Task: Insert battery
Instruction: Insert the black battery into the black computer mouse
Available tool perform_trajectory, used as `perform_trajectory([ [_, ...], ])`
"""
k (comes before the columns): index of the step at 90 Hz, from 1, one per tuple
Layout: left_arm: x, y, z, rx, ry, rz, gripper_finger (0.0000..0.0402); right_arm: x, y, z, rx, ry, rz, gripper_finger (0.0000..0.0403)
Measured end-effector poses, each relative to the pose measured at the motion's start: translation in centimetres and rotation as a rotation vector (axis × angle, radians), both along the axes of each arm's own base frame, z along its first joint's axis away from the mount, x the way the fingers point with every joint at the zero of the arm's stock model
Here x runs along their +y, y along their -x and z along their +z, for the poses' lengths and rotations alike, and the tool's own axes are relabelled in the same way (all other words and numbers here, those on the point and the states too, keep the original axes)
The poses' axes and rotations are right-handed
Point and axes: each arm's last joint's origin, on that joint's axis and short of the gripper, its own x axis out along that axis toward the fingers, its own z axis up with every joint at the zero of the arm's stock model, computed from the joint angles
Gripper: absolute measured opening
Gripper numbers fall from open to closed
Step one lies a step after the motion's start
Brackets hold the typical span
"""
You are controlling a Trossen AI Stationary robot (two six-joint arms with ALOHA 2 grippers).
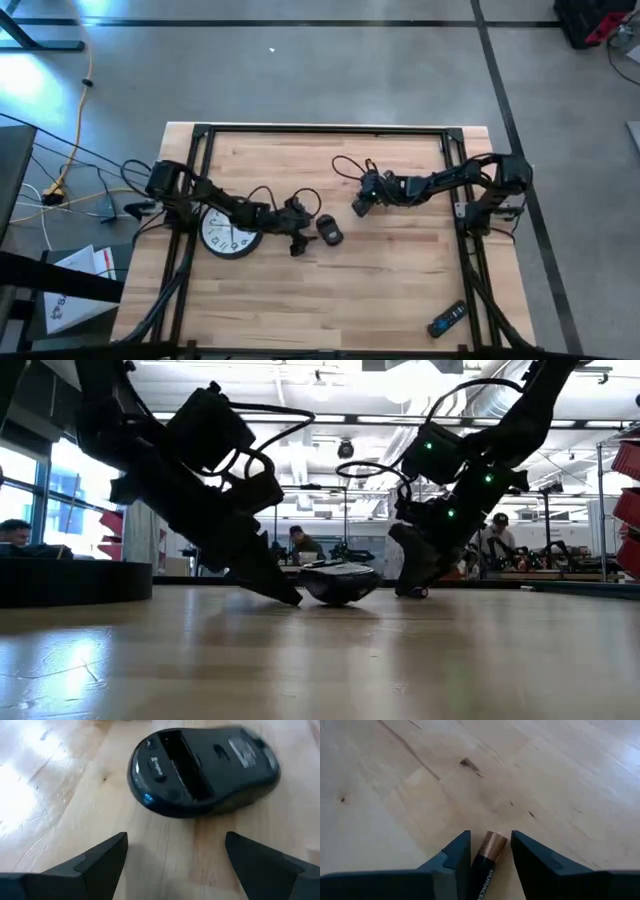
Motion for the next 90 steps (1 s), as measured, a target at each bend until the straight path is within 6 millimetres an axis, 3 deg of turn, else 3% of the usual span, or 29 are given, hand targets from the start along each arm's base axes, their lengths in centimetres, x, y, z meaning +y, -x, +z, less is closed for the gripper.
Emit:
perform_trajectory([
  [15, 0.3, 1.3, 1.4, 0.095, -0.065, 0.053, 0.0318, -0.1, 0.0, 0.0, 0.003, 0.007, -0.002, 0.0112],
  [27, 0.5, 1.9, 2.3, 0.115, -0.094, 0.079, 0.0318, 0.6, 0.1, 0.0, 0.041, 0.108, -0.009, 0.0112],
  [60, 0.5, 2.2, 2.5, 0.094, -0.085, 0.082, 0.0318, 1.4, 0.7, -0.8, -0.040, 0.072, -0.075, 0.0110],
  [90, 0.2, 1.9, 2.9, 0.041, -0.072, 0.066, 0.0318, 1.4, 0.7, -0.8, -0.068, -0.008, -0.102, 0.0024],
])
